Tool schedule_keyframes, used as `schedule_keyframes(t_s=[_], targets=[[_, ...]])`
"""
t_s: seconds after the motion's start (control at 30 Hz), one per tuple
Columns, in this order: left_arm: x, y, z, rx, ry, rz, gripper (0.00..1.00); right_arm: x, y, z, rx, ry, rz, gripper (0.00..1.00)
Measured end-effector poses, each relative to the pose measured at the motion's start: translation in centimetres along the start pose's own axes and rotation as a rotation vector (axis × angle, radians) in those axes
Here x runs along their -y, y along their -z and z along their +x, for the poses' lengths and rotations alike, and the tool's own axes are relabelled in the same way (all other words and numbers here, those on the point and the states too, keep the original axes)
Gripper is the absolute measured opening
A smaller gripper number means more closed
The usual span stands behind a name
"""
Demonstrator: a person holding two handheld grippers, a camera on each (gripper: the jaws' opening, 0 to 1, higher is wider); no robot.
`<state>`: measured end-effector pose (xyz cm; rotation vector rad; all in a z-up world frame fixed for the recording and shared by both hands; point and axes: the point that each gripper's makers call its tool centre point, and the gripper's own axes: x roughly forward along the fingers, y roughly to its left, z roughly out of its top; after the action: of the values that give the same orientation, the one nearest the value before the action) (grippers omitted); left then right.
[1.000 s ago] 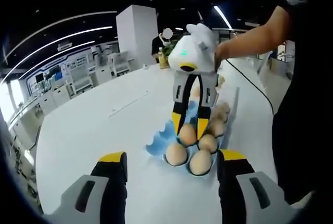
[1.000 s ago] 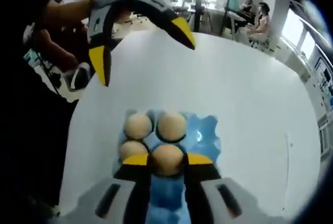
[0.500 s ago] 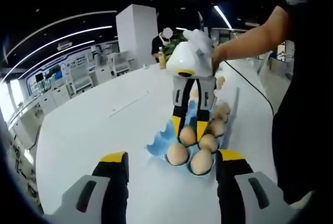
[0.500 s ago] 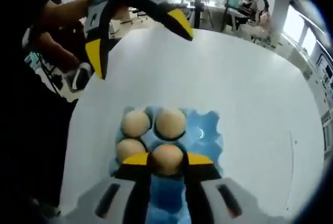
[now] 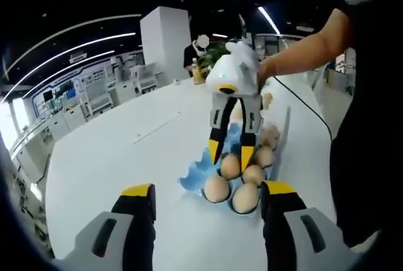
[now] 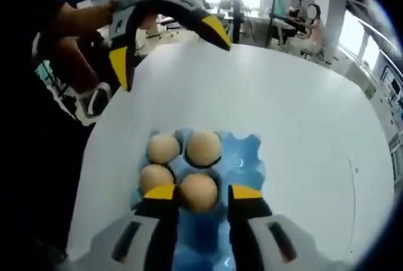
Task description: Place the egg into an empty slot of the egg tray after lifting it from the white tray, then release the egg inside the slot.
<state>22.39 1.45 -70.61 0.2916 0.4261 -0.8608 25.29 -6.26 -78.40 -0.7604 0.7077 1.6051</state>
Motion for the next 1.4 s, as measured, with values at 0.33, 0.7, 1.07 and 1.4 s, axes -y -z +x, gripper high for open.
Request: schedule_keyframes(t_s=[0.33, 0.7, 1.07, 1.4], targets=[[0.2, -0.3, 0.2, 0.005, 0.001, 0.003, 0.69, 0.2, 1.4, -1.7, 0.043, 0.045, 0.058, 0.29], [0.5, -0.3, 0.5, -0.003, 0.012, 0.004, 0.68, -0.2, 4.6, -4.2, 0.046, 0.103, 0.113, 0.29], [0.7, -0.5, 0.8, 0.000, 0.020, 0.010, 0.68, -0.8, 7.9, -7.3, 0.024, 0.160, 0.164, 0.28], [0.8, -0.7, 0.9, 0.006, 0.023, 0.006, 0.68, -2.2, 12.5, -10.6, -0.035, 0.205, 0.220, 0.28]])
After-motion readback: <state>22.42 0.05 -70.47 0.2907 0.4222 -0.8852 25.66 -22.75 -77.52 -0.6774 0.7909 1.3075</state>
